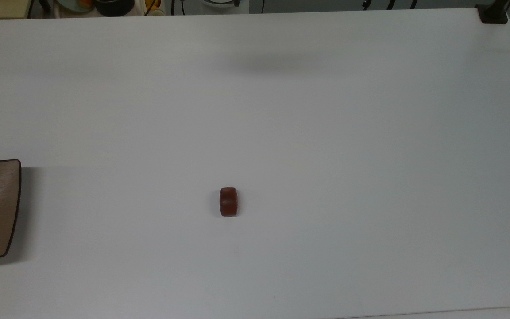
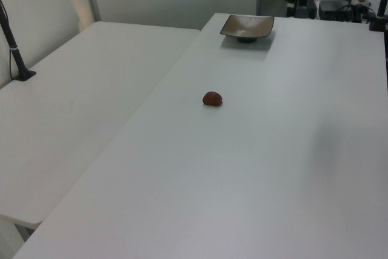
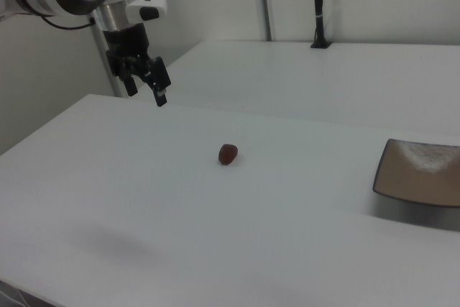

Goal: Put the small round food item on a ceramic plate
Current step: 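Move the open gripper over the small reddish-brown food item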

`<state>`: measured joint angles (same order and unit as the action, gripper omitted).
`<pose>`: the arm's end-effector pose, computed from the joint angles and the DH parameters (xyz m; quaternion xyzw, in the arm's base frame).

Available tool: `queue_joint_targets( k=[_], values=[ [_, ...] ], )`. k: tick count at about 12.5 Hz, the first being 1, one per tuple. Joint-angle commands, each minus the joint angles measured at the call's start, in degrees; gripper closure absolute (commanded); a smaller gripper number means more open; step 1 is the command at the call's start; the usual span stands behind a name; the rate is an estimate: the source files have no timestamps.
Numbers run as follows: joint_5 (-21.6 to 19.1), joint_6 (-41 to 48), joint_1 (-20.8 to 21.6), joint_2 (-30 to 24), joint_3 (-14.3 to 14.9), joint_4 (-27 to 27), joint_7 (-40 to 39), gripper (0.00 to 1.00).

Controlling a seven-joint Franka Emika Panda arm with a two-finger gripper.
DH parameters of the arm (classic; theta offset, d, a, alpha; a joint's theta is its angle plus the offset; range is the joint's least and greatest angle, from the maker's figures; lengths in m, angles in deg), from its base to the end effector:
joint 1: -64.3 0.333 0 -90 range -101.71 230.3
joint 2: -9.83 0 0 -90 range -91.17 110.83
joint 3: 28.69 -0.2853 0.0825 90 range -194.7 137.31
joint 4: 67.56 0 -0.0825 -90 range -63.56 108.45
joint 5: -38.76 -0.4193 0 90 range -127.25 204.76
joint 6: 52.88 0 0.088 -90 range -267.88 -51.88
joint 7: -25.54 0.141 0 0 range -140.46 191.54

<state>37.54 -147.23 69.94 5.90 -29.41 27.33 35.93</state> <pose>0.5757 0.0672 0.5632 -0.9989 0.0356 -0.0278 0.0144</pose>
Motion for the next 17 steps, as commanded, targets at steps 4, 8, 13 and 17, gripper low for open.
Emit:
queue_joint_targets(
  k=[4, 8, 13, 17],
  values=[
    [-1.15, -0.57, 0.42, -0.29, 0.28, 0.39, -0.8, 0.0],
    [-1.24, -5.47, 0.68, 1.55, 0.1, 0.3, -0.1, 0.0],
    [-1.86, -11.83, 0.69, 7.78, 0.19, -3.81, 1.04, 0.0],
    [-1.51, -12.0, 0.95, 13.85, 0.46, -10.84, 1.13, 0.0]
  ],
)
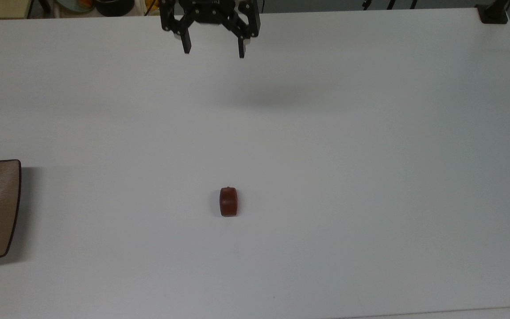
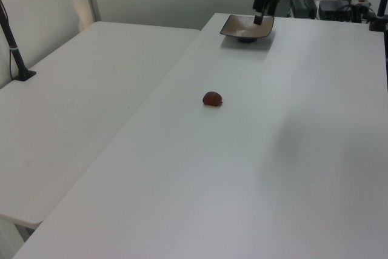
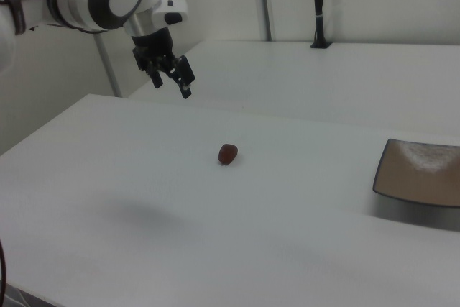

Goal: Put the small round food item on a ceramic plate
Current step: 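Move the open gripper over the small reddish-brown food item, then lower the gripper around the food item and close on it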

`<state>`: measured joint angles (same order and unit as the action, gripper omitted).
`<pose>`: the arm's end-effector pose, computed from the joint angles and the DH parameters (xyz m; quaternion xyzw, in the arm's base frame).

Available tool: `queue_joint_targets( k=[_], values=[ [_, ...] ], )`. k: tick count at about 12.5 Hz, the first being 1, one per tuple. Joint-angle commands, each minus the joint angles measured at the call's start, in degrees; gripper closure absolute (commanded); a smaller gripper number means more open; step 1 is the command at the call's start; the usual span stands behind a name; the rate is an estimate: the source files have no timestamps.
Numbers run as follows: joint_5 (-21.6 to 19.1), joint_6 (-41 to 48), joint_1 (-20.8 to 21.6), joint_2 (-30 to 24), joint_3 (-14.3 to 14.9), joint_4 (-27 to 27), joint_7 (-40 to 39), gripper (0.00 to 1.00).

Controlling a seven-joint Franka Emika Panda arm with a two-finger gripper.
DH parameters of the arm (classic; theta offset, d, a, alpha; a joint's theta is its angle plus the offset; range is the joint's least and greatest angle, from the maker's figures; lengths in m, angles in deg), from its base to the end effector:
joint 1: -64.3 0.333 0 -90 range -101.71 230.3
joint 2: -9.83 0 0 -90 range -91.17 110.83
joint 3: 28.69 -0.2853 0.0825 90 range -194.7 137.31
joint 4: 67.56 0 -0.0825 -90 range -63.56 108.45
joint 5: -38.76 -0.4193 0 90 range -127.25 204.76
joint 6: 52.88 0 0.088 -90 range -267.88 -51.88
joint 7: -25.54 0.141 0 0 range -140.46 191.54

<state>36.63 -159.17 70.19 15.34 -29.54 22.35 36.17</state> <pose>0.6428 0.0798 0.5298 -0.9946 0.0374 -0.0908 0.0330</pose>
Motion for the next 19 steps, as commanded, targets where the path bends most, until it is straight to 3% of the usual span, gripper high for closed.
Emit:
queue_joint_targets(
  k=[1, 3, 9, 15, 19],
  values=[
    [-0.42, -1.45, 0.88, 7.03, 0.67, -8.84, 0.97, 0.0],
    [0.89, -4.08, 2.19, 12.12, 0.76, -13.41, 4.37, 0.0],
    [4.33, -14.37, 3.6, 22.77, 0.94, -17.82, 6.59, 0.0],
    [7.84, -23.86, 3.6, 30.16, 0.94, -17.04, 6.42, 0.0],
    [10.12, -24.31, 3.78, 34.29, 0.94, -17.04, 6.16, 0.0]
  ],
)
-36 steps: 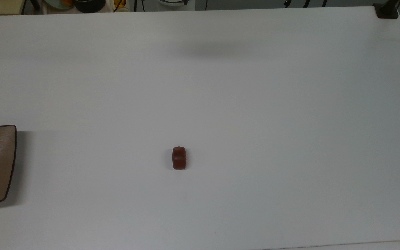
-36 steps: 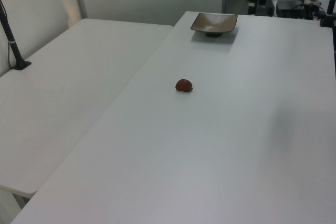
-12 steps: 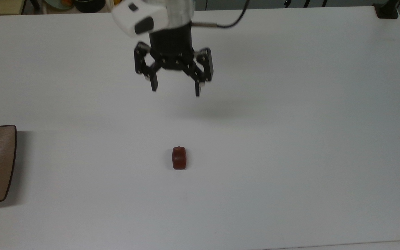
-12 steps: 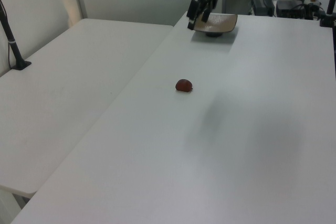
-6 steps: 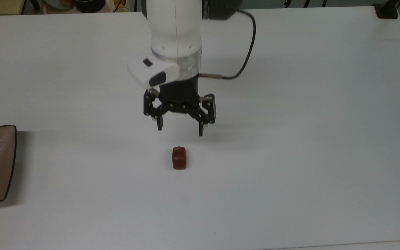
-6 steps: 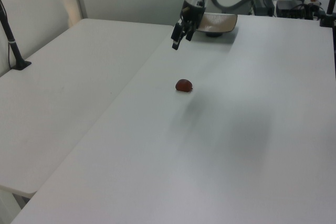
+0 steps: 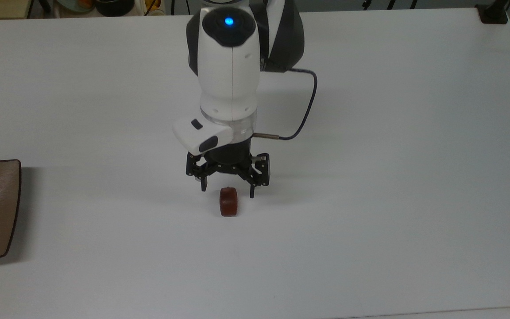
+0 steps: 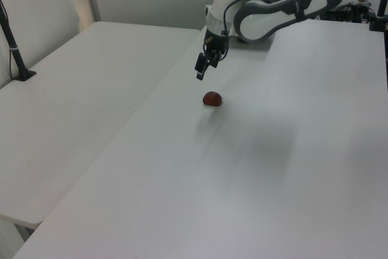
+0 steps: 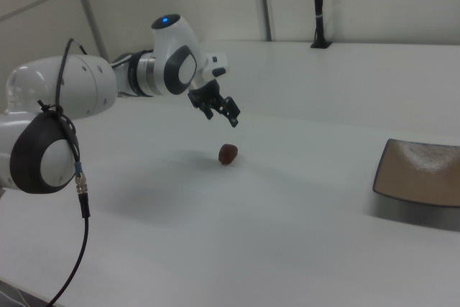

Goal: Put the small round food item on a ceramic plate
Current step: 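Lower the gripper around the food item and close on it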

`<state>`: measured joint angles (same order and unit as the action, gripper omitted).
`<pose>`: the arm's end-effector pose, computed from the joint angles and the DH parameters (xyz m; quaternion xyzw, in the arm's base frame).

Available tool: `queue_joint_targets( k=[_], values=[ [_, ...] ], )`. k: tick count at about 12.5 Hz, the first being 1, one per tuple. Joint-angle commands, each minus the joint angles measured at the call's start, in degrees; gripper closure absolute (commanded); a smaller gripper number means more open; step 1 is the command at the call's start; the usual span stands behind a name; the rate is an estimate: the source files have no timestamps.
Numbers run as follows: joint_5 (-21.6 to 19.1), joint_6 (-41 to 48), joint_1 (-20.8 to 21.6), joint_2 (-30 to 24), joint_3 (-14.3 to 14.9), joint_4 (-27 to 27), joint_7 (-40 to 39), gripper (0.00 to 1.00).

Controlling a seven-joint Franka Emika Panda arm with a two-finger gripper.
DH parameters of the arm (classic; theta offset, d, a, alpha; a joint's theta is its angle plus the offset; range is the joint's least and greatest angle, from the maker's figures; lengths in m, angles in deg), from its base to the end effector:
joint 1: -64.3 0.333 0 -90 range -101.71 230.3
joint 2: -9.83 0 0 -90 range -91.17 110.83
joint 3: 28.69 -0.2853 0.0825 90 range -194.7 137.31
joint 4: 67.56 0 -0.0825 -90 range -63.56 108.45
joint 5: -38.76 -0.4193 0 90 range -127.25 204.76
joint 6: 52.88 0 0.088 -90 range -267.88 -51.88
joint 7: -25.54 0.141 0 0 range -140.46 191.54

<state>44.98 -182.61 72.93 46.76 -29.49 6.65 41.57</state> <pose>0.7773 0.1211 0.3319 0.9855 -0.0314 0.1668 0.0063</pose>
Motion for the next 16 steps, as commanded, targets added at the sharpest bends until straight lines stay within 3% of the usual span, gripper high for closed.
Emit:
queue_joint_targets(
  k=[1, 3, 12, 13, 16],
  values=[
    [1.77, -1.74, 1.04, 3.49, 0.89, -1.26, 0.76, 0.0],
    [2.21, -5.7, 1.12, 4.11, 0.89, 0.76, 0.76, 0.0],
    [4.32, -5.45, 1.65, 5.69, 0.71, 2.7, -0.3, 0.01],
    [4.32, -5.44, 1.56, 5.61, 0.71, 2.7, -0.38, 0.08],
    [4.58, -5.53, 1.56, 5.52, 0.71, 3.58, -0.38, 0.64]
  ],
)
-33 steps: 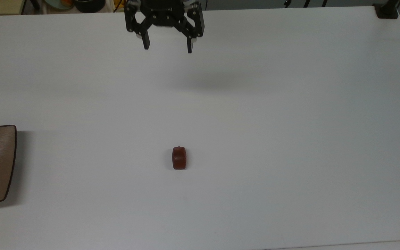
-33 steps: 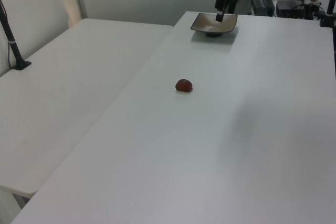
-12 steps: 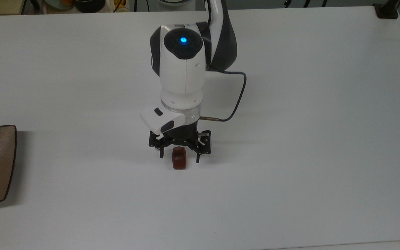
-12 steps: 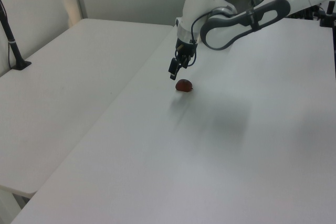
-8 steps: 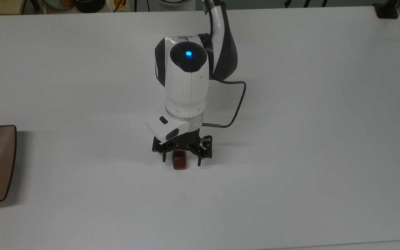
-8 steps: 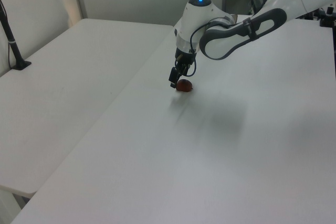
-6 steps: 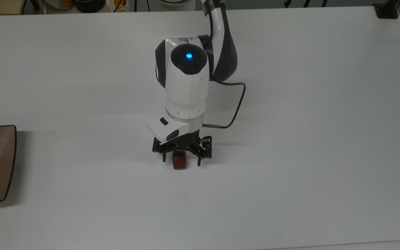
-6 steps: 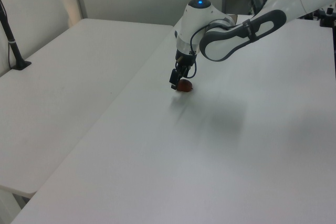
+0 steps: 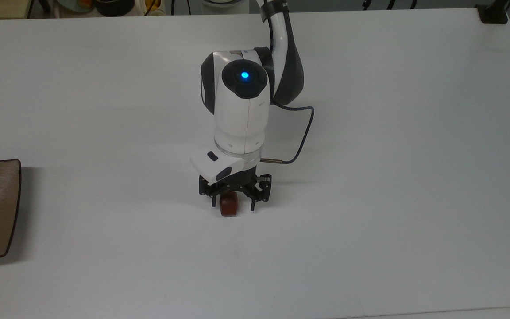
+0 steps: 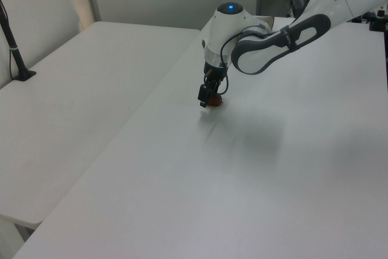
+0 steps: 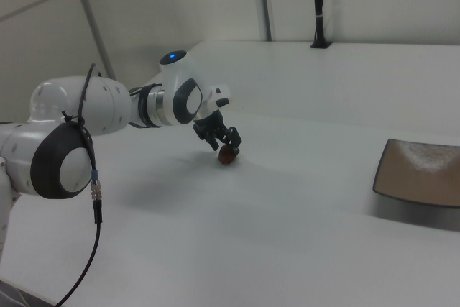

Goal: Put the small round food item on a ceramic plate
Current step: 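Lower the gripper around the food item and close on it, then lift the held food item off the table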

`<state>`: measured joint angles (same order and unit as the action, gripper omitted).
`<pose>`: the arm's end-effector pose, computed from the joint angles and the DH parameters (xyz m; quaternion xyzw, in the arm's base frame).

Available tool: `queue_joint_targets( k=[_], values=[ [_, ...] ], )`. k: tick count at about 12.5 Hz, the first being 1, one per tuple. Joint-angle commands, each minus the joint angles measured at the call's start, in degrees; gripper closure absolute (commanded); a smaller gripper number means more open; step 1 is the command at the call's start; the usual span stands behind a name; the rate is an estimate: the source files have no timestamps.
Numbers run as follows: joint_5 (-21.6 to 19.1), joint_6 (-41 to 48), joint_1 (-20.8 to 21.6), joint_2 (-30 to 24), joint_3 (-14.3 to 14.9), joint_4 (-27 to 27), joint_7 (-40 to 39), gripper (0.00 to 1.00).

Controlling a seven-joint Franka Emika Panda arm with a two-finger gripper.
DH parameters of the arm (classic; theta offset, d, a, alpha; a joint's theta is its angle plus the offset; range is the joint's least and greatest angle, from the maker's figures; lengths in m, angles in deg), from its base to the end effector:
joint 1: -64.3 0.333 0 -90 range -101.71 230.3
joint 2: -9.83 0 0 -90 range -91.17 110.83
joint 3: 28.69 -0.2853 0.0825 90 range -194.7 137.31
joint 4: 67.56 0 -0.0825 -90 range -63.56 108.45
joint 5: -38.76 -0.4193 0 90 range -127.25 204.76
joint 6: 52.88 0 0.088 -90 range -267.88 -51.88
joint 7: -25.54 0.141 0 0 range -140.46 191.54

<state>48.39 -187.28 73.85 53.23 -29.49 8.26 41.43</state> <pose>0.7731 0.1324 0.2383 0.9893 0.0000 0.1426 0.0312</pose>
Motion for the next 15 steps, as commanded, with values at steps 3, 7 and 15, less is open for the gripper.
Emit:
queue_joint_targets(
  k=[3, 7, 15],
  values=[
    [3.89, -0.87, 0.65, -0.95, 0.62, 2.14, -1.04, 0.96],
    [3.28, -0.43, 0.47, -4.71, 0.62, 4.5, -1.04, 1.0],
    [-8.28, 14.65, -5.58, -21.05, 0.54, 6.71, -15.75, 0.98]
  ],
)
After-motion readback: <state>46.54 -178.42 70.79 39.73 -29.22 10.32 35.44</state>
